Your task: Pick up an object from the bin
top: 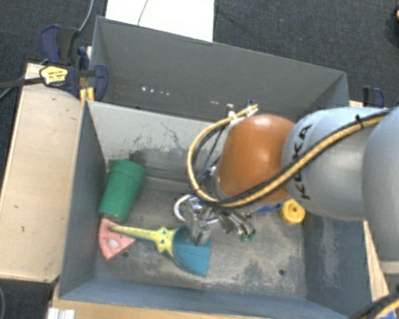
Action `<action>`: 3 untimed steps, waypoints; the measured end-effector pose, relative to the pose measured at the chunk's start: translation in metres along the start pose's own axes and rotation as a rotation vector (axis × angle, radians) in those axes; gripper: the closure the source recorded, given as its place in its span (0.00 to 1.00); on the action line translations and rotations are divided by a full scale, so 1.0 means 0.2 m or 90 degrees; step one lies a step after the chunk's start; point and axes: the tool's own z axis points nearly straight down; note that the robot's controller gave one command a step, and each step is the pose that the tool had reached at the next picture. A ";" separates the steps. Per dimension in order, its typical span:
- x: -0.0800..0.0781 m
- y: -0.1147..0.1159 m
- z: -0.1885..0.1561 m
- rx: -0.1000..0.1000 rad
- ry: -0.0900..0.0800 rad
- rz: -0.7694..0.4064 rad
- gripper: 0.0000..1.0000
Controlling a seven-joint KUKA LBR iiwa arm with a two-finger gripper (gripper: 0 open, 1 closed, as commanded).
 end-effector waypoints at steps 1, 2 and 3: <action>0.00 0.00 0.00 0.000 0.000 0.000 1.00; 0.00 0.00 -0.01 0.000 0.001 0.000 1.00; -0.09 0.19 0.00 0.002 -0.007 0.003 1.00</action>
Offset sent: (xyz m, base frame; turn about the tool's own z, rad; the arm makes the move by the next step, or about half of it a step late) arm 0.0156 0.0011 0.0604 -0.0384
